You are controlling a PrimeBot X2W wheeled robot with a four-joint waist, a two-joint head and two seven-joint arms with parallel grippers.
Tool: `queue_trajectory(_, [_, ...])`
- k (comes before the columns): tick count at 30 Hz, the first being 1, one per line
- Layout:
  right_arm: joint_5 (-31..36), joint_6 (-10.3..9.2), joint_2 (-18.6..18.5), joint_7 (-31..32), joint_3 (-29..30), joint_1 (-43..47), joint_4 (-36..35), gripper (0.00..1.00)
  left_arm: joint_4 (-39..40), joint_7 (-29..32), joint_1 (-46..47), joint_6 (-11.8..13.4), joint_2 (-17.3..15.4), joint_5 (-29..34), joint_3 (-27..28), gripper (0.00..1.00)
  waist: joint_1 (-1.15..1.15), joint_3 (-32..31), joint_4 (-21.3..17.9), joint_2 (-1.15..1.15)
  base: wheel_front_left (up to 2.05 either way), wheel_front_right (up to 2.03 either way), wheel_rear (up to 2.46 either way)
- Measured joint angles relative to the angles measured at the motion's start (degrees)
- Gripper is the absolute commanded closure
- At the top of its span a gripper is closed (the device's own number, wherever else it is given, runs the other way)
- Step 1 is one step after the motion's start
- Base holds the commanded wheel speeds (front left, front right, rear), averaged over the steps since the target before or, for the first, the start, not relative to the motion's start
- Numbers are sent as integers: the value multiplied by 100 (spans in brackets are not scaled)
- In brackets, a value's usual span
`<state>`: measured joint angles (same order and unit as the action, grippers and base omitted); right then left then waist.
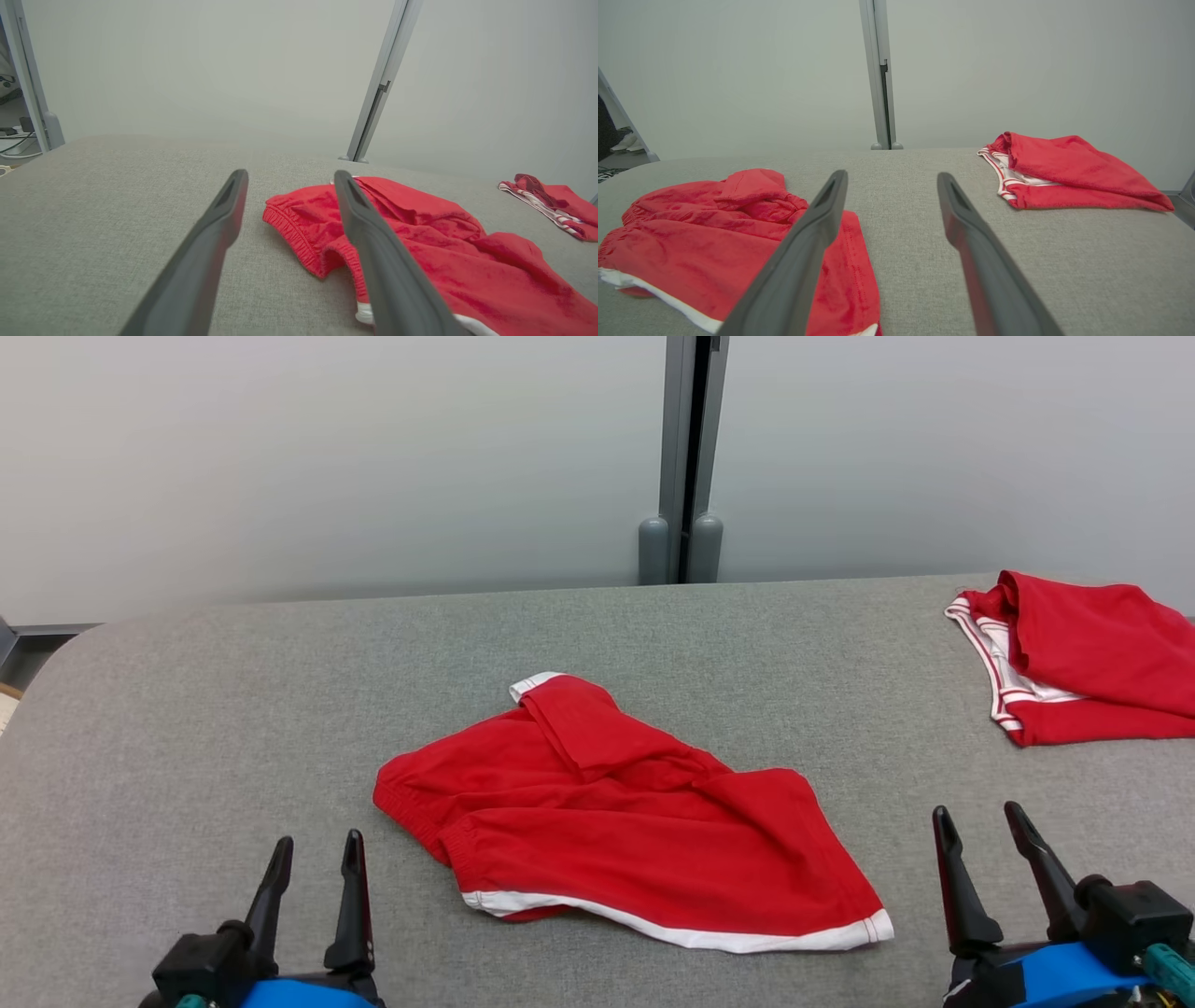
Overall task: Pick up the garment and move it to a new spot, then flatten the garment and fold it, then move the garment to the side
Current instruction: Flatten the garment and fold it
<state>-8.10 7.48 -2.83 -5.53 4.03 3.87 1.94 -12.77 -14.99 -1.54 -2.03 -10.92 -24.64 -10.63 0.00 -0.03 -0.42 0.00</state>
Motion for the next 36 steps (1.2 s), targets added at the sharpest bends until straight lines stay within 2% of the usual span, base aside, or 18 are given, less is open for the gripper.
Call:
queue_trajectory(8, [108, 0, 0, 67, -80, -3, -18, 0, -76, 0, -145, 5, 100, 253, 60, 0, 0, -42, -29, 0, 0, 0, 0])
queue_trajectory(27, [-15, 0, 0, -18, -98, -26, 91, 0, -138, 1, -155, -62, 129, 302, 68, 0, 0, 61, -46, 0, 0, 0, 0])
queue_trajectory(30, [-41, 1, 0, 20, -122, -60, 131, 0, -230, 113, -122, -162, 111, 355, -120, 0, 0, 81, -46, 0, 0, 0, 0])
queue_trajectory(36, [-51, 1, 0, 64, -243, -86, 218, 0, -792, 734, 106, -423, 152, 154, -623, 0, 0, 157, -53, 0, 0, 0, 0])
